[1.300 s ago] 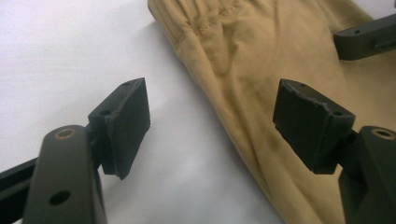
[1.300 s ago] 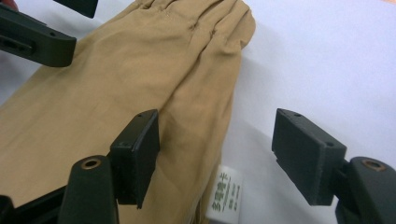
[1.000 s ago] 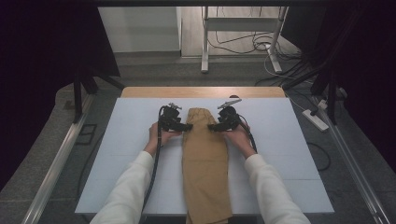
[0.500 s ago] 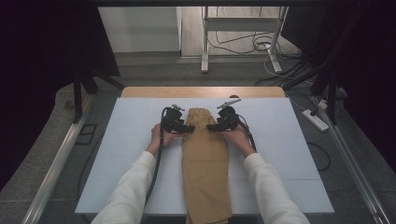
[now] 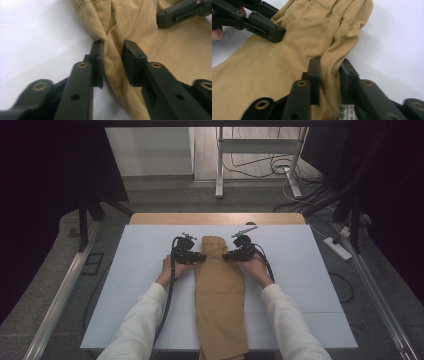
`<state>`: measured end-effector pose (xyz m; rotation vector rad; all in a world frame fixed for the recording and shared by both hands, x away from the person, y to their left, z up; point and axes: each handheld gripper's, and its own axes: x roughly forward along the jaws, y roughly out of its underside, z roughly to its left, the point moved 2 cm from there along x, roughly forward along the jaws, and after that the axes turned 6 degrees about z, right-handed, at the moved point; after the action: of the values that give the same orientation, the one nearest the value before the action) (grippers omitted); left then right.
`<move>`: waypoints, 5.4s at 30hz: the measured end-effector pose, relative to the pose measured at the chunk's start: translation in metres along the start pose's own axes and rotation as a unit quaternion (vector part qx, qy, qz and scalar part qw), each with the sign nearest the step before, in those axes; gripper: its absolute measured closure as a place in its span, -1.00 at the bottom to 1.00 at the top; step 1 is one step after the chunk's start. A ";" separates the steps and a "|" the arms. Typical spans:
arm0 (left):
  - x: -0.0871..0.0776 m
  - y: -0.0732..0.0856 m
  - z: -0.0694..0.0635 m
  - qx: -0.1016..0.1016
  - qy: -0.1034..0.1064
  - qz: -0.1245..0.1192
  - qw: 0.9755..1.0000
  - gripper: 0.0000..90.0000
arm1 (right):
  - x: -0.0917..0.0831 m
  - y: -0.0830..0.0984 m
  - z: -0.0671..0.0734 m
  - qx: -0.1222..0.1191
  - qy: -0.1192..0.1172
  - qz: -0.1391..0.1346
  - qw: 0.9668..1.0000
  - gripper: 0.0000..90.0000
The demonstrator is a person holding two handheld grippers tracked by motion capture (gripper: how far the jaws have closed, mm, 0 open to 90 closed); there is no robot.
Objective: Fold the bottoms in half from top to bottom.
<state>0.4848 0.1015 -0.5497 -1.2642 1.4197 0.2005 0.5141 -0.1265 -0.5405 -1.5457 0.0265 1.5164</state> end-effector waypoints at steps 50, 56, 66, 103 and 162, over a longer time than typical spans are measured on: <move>-0.056 -0.024 -0.016 0.059 -0.025 -0.076 0.995 0.87 | -0.045 -0.023 0.019 -0.071 0.043 -0.098 0.992 0.80; -0.054 -0.022 -0.013 0.051 -0.019 -0.075 0.996 0.87 | -0.045 -0.023 0.020 -0.073 0.039 -0.094 0.992 0.80; -0.077 -0.043 -0.021 0.075 -0.047 -0.101 0.991 0.87 | -0.063 -0.041 0.022 -0.096 0.064 -0.121 0.986 0.80; -0.069 -0.014 -0.029 0.085 -0.023 -0.102 0.991 0.87 | -0.055 -0.017 0.028 -0.100 0.050 -0.105 0.988 0.80; -0.067 0.029 -0.053 0.102 0.002 -0.092 0.991 0.86 | -0.062 0.021 0.054 -0.106 0.014 -0.095 0.990 0.81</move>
<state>0.4136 0.1119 -0.4946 -1.2169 1.2833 -0.0716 0.4456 -0.1402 -0.4928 -1.6854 -0.2661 1.3814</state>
